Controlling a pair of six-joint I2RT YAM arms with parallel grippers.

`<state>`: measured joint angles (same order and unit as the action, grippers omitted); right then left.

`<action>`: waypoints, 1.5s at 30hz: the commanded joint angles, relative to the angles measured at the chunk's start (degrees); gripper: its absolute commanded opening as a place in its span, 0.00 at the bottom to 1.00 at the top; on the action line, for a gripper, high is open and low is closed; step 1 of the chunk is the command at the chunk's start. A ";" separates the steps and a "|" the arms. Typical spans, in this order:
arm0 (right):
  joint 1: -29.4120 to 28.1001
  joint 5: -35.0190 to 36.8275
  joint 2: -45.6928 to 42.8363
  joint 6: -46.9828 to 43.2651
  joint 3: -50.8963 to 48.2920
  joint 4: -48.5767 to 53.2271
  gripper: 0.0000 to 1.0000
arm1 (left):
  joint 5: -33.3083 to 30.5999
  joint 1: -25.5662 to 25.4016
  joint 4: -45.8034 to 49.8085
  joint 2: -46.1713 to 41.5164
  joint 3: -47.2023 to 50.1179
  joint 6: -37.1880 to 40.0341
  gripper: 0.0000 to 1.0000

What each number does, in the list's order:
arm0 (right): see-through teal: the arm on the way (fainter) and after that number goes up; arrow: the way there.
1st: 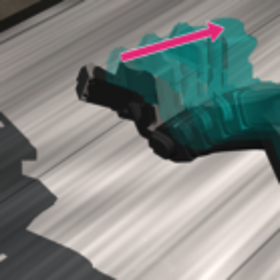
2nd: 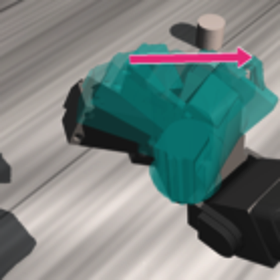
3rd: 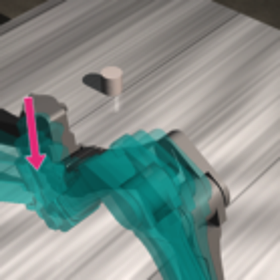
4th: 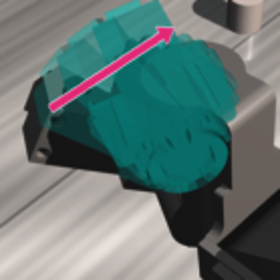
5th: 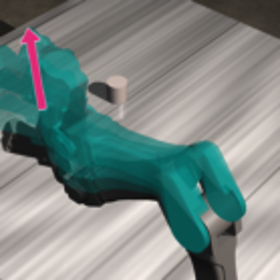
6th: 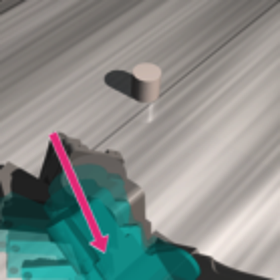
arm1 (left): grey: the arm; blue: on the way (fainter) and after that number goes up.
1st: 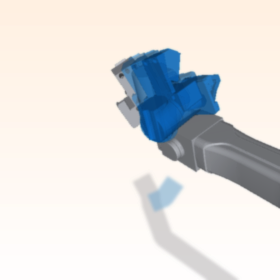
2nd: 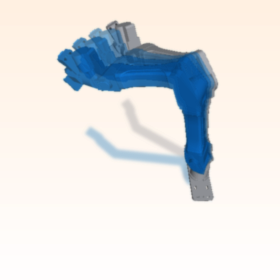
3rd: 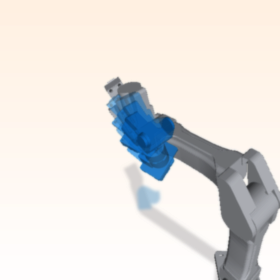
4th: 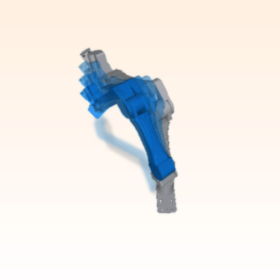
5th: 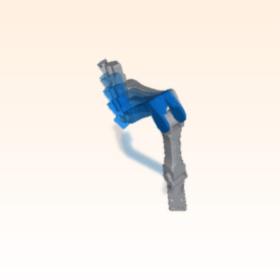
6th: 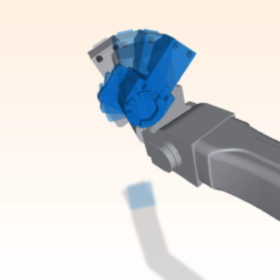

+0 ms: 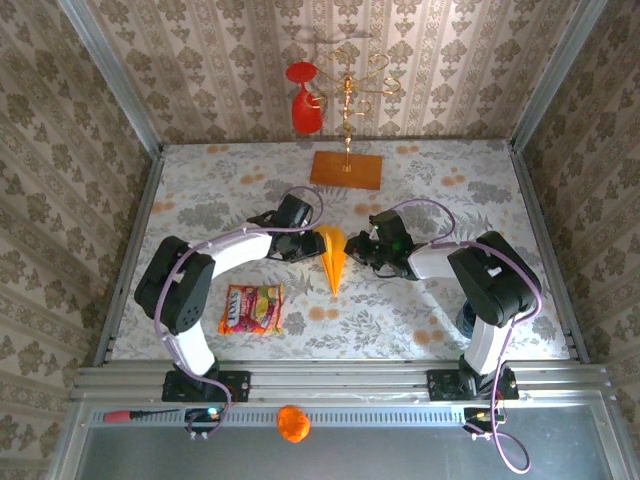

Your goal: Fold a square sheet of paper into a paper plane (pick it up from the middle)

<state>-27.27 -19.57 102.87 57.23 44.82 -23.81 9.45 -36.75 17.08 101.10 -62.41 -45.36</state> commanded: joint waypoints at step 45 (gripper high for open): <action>4.64 -9.00 -1.01 -18.20 6.33 14.15 0.09 | 10.94 4.70 -12.29 -3.70 5.17 5.82 0.03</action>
<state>-23.42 -30.46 105.80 38.26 52.71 -7.55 17.21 -33.06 8.86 100.55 -58.41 -42.39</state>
